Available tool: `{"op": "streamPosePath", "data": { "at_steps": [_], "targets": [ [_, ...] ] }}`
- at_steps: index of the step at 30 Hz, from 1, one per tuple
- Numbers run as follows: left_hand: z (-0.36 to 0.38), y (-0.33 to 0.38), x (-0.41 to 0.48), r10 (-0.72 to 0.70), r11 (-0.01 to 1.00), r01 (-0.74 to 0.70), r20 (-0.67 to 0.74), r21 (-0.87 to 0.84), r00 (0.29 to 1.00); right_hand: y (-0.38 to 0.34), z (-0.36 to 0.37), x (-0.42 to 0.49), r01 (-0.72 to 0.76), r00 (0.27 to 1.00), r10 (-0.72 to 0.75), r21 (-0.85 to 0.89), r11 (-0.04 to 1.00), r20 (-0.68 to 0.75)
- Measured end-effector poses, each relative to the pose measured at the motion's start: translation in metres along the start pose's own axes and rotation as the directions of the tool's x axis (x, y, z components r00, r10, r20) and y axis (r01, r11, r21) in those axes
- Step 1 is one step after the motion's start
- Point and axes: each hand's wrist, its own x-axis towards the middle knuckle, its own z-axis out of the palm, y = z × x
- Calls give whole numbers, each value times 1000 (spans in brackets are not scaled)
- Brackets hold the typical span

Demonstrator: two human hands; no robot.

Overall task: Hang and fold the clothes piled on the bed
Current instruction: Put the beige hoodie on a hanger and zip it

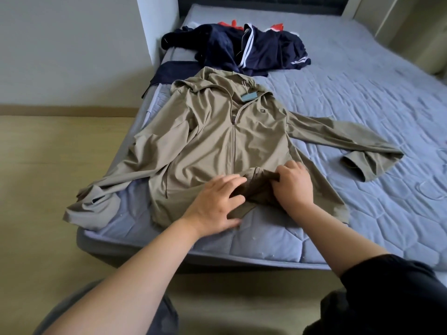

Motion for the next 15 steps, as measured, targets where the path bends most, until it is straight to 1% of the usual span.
{"op": "streamPosePath", "data": {
  "at_steps": [2, 3, 5, 7, 9, 11, 12, 14, 15],
  "targets": [
    [3, 2, 0, -21, 998, 12, 153, 57, 988, 2, -1, 3, 41, 997, -43, -46, 998, -57],
    [3, 2, 0, -44, 996, 28, 197, 81, 979, 2, -1, 3, 68, 995, -74, -76, 995, -72],
    [1, 2, 1, -71, 996, 56, 216, 76, 974, 2, 0, 0, 111, 989, -120, -103, 989, -89],
    [2, 1, 2, -70, 997, 65, 167, 39, 983, 2, 3, -6, 156, 982, -164, -86, 984, -97],
    [3, 0, 4, -99, 993, 103, 78, -55, 992, 3, 8, -14, 175, 983, -177, -32, 984, -54],
    [3, -3, 5, -196, 962, 187, -23, -198, 980, 6, 13, -26, 217, 976, -215, 60, 974, -25],
    [3, -5, 6, -260, 937, 237, -60, -256, 964, 7, 15, -31, 260, 966, -260, 93, 961, -14],
    [3, -7, 8, -357, 892, 313, -81, -327, 931, 5, 18, -40, 321, 941, -329, 107, 941, 77],
    [3, -7, 9, -376, 882, 328, -86, -338, 922, 3, 20, -41, 319, 935, -330, 93, 943, 133]
  ]
}}
